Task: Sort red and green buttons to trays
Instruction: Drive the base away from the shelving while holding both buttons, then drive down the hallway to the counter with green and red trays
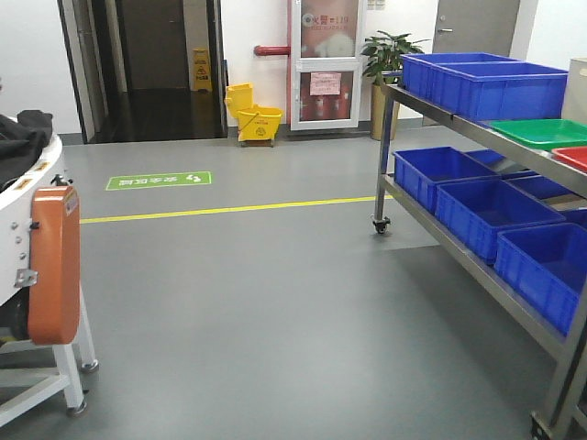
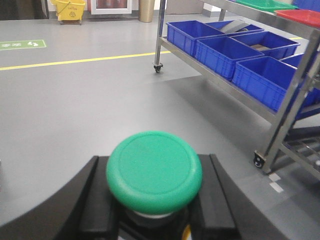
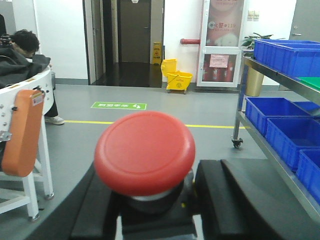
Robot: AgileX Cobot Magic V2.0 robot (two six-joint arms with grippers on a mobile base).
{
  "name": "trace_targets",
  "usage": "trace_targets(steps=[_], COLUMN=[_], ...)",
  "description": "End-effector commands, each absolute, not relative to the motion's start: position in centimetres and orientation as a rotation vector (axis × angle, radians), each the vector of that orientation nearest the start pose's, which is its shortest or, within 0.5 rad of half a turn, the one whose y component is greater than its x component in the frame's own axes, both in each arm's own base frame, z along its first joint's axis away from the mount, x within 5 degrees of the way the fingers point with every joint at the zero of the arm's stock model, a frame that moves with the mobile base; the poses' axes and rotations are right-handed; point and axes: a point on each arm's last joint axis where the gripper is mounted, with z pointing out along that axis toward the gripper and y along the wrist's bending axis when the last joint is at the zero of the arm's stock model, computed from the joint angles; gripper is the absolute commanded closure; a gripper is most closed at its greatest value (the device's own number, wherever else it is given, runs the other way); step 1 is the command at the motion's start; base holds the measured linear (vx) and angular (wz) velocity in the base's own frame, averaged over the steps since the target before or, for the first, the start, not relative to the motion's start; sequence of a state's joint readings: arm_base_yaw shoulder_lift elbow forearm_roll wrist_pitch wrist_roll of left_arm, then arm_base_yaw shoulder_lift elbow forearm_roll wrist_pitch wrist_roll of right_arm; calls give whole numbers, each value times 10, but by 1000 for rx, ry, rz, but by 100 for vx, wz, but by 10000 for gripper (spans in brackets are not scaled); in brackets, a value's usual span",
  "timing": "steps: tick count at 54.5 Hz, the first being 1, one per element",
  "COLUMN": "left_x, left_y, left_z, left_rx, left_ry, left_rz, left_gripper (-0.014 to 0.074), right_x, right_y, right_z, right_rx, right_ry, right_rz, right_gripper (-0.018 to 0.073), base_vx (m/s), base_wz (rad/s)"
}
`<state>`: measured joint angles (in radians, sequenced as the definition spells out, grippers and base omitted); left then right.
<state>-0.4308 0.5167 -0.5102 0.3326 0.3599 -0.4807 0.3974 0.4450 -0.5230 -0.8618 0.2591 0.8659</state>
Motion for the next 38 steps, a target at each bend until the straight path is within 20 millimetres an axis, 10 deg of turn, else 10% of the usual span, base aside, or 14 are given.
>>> trace_targets(steps=[1,38], left_x=[104,104], left_y=[-39,-39], left_z=[331,331], left_rx=[174,174], left_ry=[1735,1734], left_rz=[-359,-360], left_gripper=[596,596], right_x=[92,93], right_y=[23,24], right_z=[356,356], right_rx=[-180,-184], right_ry=[1500,1502], right_rz=[195,197], right_gripper=[569,569], base_vx=[46,50], base_wz=[-6,9])
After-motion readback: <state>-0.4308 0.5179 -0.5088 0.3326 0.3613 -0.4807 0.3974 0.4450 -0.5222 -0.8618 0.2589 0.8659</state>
